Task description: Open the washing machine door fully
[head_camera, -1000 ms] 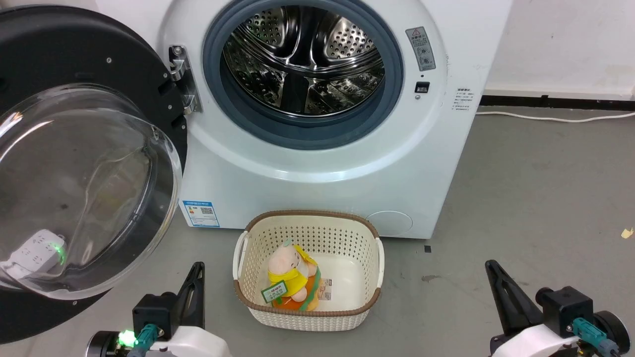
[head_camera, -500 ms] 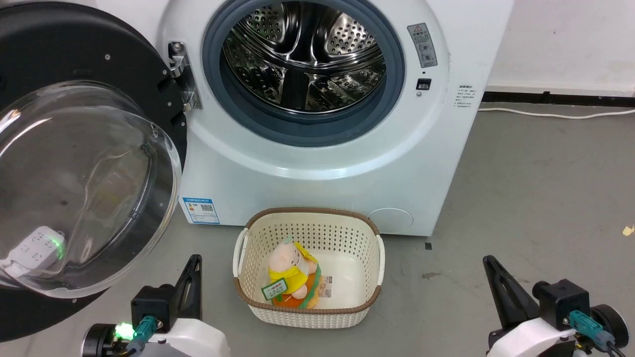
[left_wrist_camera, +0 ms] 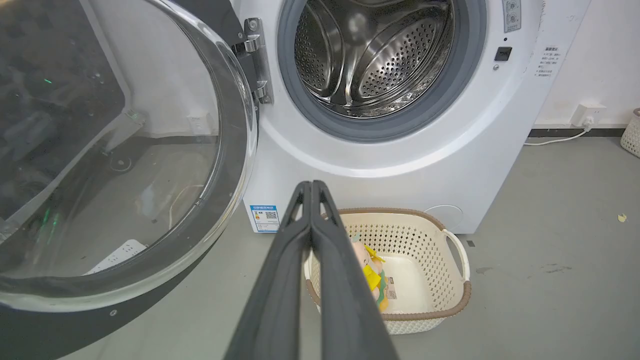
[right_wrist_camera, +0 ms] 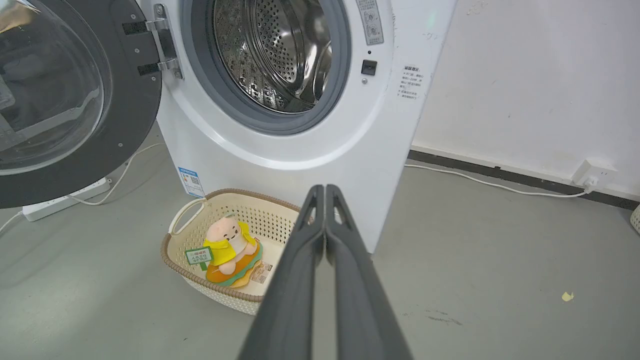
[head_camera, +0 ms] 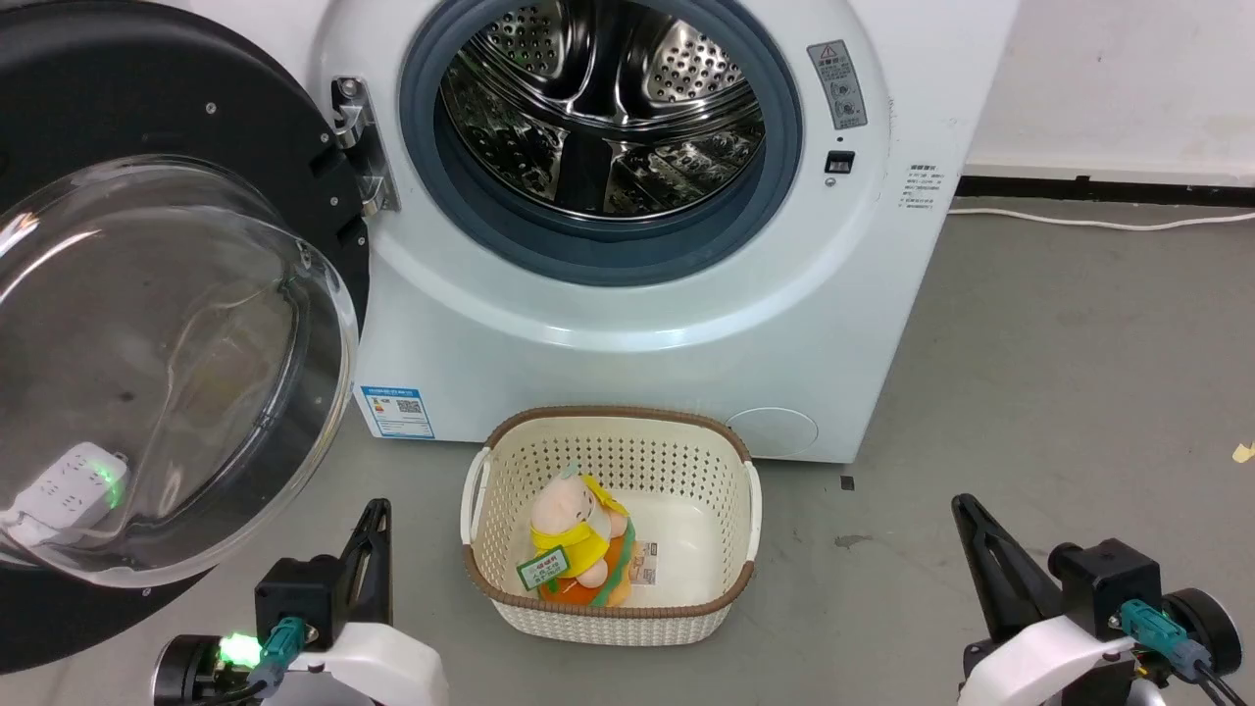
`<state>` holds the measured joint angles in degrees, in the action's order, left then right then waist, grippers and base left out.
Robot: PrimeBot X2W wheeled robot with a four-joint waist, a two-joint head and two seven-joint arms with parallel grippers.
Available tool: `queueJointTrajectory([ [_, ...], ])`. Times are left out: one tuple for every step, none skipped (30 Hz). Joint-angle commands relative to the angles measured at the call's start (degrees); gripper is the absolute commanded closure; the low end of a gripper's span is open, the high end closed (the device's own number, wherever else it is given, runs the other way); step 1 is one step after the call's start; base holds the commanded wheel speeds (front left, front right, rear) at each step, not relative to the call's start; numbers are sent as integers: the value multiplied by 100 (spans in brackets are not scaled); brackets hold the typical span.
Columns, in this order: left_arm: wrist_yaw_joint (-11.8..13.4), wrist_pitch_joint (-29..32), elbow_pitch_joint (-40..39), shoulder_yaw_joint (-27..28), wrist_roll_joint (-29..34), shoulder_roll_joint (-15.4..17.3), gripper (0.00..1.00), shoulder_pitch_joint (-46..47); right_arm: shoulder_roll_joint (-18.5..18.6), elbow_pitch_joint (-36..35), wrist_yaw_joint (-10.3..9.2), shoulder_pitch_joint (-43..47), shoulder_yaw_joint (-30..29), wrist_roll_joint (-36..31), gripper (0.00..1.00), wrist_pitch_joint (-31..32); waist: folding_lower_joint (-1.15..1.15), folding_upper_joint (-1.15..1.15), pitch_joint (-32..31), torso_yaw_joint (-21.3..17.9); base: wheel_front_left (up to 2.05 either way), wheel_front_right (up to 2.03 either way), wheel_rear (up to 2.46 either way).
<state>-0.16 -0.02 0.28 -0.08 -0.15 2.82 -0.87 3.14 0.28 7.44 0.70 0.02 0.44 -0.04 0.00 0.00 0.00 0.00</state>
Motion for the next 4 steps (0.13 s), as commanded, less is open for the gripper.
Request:
queueJointTrajectory([
  [16, 2, -28, 8, 15, 6, 100, 87, -26, -28, 5, -70, -2, -44, 100, 4, 0, 0, 0, 0, 0, 0, 0],
  [16, 2, -28, 8, 15, 6, 100, 87, -26, -28, 5, -70, -2, -44, 100, 4, 0, 0, 0, 0, 0, 0, 0],
  [16, 2, -28, 8, 15, 6, 100, 87, -26, -28, 5, -70, -2, -44, 100, 4, 0, 0, 0, 0, 0, 0, 0],
  [16, 2, -28, 8, 15, 6, 100, 87, -26, -28, 5, -70, -2, -44, 100, 4, 0, 0, 0, 0, 0, 0, 0],
])
